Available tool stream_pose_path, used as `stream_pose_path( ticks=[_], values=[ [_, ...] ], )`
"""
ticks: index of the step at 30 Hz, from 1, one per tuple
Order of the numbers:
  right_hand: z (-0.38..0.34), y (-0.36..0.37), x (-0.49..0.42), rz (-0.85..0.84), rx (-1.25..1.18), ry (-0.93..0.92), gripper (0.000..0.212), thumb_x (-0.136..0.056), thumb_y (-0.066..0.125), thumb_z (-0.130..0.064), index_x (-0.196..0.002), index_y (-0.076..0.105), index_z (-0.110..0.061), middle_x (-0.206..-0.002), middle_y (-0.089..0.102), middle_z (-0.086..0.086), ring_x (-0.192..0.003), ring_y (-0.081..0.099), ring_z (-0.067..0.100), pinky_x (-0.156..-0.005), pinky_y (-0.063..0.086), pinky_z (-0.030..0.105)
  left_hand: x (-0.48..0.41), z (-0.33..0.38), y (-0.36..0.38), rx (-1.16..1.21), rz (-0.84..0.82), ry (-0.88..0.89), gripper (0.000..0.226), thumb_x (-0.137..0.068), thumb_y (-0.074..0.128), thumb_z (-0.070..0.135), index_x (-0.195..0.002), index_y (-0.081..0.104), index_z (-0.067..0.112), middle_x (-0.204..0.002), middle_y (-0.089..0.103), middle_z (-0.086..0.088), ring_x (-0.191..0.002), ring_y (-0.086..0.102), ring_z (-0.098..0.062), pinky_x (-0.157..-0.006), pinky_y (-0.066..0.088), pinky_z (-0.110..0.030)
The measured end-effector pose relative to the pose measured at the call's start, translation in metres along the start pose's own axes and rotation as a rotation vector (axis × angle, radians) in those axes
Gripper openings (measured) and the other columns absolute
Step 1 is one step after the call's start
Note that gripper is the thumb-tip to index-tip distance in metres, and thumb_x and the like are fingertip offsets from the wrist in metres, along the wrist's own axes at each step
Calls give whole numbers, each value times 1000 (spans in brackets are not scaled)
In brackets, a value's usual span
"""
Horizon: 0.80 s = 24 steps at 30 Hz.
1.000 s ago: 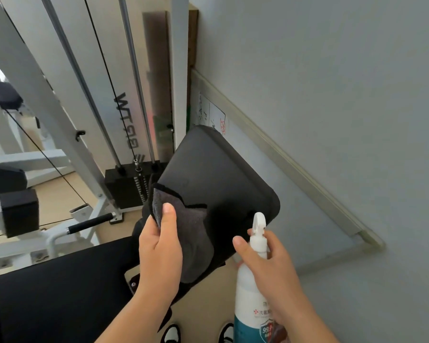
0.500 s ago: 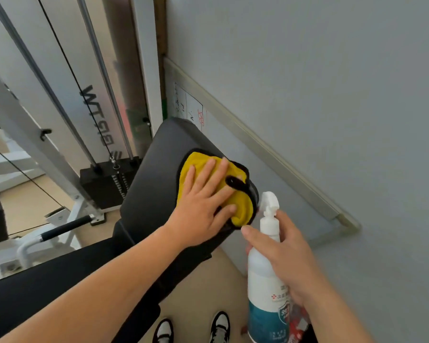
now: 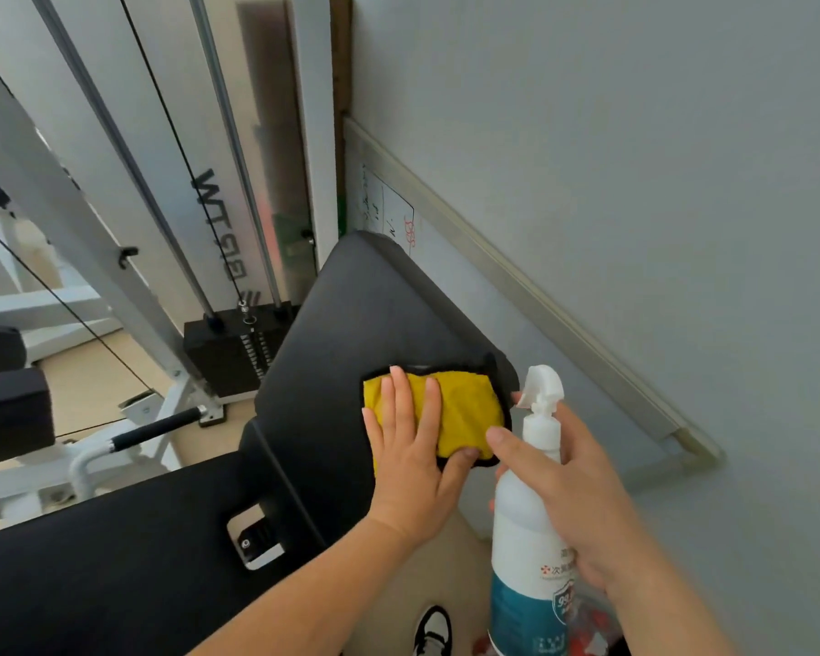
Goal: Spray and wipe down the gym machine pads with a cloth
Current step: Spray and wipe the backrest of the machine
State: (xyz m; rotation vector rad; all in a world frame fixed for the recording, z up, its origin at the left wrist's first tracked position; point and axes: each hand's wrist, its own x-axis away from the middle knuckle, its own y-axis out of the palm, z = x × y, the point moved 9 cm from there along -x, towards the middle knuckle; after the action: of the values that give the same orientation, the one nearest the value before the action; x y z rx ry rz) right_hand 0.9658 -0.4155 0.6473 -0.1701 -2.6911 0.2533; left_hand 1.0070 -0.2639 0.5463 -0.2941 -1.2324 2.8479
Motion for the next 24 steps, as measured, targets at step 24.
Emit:
stream_pose_path(
  ticks=[24],
  values=[
    [-1, 54, 3, -120, 55, -15, 41, -76, 89, -57, -112, 70, -51, -94, 76, 16, -96, 77, 51, -91, 62, 72, -50, -58, -30, 216, 75, -610, 87, -94, 36, 46, -165, 0, 9, -173, -4, -16, -159, -7, -33, -128, -3, -53]
  ],
)
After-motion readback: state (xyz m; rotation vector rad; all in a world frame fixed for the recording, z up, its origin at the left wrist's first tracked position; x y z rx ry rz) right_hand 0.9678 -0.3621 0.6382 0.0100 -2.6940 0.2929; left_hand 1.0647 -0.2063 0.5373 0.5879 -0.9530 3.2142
